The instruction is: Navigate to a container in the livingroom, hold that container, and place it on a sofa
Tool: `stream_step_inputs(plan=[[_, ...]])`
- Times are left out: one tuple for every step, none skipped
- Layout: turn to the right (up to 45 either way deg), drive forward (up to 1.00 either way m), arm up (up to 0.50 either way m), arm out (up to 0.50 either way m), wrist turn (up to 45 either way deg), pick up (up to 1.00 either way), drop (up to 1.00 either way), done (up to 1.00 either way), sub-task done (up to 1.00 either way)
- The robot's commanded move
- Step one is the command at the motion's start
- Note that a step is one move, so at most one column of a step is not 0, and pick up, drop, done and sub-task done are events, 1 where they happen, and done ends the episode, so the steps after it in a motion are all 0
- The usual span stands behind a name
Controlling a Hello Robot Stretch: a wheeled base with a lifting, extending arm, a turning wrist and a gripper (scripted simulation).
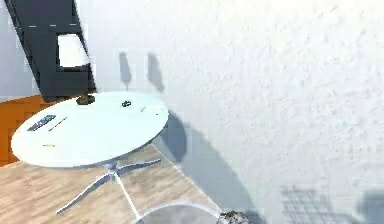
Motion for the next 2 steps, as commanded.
stream_step_inputs(plan=[[45.0, 0.00, 0.00, 0.00, 0.0, 0.00, 0.00, 0.00, 0.00], [36.0, 0.00, 0.00, 0.00, 0.0, 0.00, 0.00, 0.00, 0.00]])
